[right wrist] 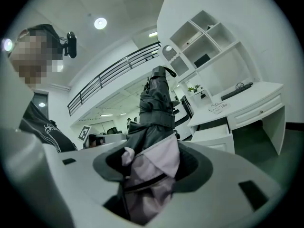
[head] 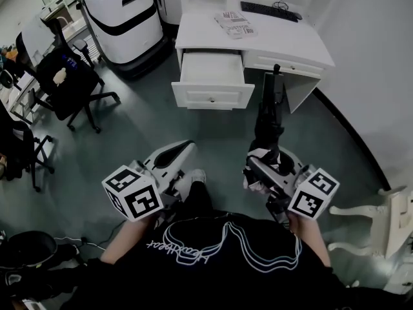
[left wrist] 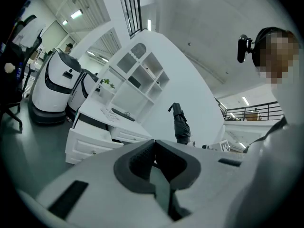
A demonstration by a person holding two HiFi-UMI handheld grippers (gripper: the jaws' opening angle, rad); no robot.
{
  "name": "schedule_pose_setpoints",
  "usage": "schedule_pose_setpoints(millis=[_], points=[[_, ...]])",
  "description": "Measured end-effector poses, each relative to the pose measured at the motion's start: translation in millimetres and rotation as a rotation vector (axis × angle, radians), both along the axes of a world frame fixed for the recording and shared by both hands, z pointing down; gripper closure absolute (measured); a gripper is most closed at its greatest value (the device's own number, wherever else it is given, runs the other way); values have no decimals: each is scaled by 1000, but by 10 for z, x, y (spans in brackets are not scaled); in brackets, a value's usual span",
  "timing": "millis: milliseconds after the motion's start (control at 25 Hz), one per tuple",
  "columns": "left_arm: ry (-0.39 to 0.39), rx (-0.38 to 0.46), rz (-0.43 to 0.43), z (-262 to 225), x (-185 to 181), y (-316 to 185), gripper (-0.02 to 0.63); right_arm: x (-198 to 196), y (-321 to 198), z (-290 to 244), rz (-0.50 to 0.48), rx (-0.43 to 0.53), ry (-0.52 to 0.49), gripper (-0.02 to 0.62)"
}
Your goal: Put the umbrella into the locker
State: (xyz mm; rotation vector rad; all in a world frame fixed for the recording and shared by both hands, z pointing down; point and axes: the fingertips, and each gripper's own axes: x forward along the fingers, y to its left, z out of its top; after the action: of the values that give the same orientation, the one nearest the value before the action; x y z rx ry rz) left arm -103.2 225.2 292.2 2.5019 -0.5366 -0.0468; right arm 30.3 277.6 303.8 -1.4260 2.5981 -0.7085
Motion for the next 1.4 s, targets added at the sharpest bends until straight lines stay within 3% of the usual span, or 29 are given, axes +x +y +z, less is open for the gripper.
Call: schedule_pose_setpoints(millis=[640, 1000, 1400], points=[[-18, -82, 54, 270, 236, -2258, 601, 164, -2019, 194, 26, -129, 54, 350], [-35, -100, 100, 413, 384, -3011, 601, 231, -2743, 342, 21, -168, 75, 350], [-84, -130, 146, 620, 686, -3320, 601, 452, -3069, 560, 20, -202, 149, 350]])
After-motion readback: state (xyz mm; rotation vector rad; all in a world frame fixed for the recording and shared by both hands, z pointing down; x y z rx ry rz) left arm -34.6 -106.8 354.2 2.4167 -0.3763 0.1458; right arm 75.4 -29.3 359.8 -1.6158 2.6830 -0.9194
